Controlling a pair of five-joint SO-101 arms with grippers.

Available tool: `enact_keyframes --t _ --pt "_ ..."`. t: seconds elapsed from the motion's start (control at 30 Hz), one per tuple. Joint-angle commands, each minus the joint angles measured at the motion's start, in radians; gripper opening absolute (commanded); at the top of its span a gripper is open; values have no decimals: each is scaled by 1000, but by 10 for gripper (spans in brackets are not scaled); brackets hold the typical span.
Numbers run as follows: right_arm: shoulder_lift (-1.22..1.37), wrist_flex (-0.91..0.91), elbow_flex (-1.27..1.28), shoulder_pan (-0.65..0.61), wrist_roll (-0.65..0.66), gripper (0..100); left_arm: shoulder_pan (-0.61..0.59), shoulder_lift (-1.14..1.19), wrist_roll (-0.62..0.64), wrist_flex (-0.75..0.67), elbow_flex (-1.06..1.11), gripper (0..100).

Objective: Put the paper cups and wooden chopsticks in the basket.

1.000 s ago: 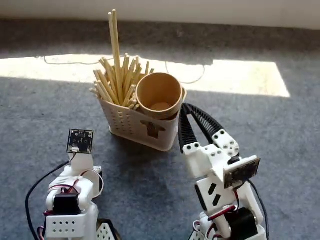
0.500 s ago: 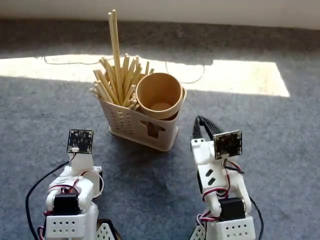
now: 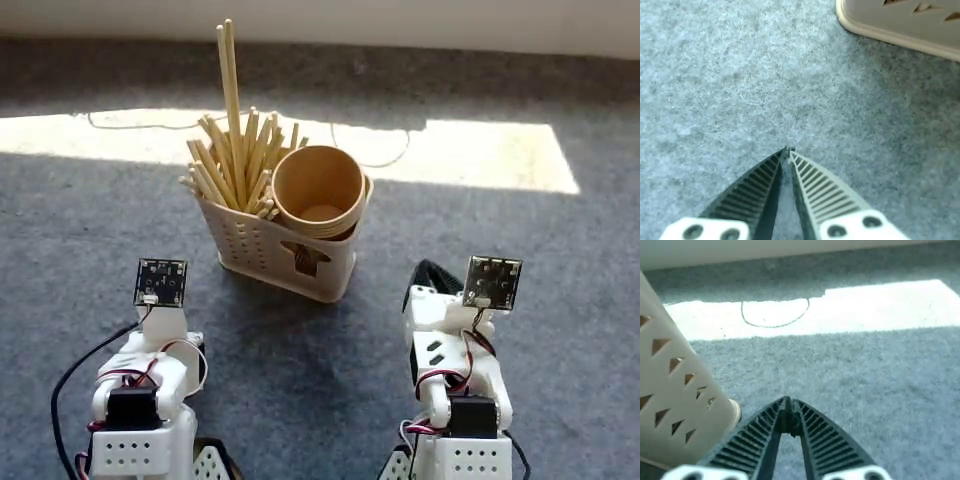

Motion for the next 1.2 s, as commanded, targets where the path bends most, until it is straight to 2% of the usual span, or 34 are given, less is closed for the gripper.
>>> enact_keyframes --t 0.0,0.3,1.17 --pt "-15 140 125 7 -49 7 13 -12 5 5 18 7" --pt "-15 472 125 7 -44 7 13 -12 5 5 18 7" --pt "-15 472 125 7 -43 8 13 -12 5 5 18 7"
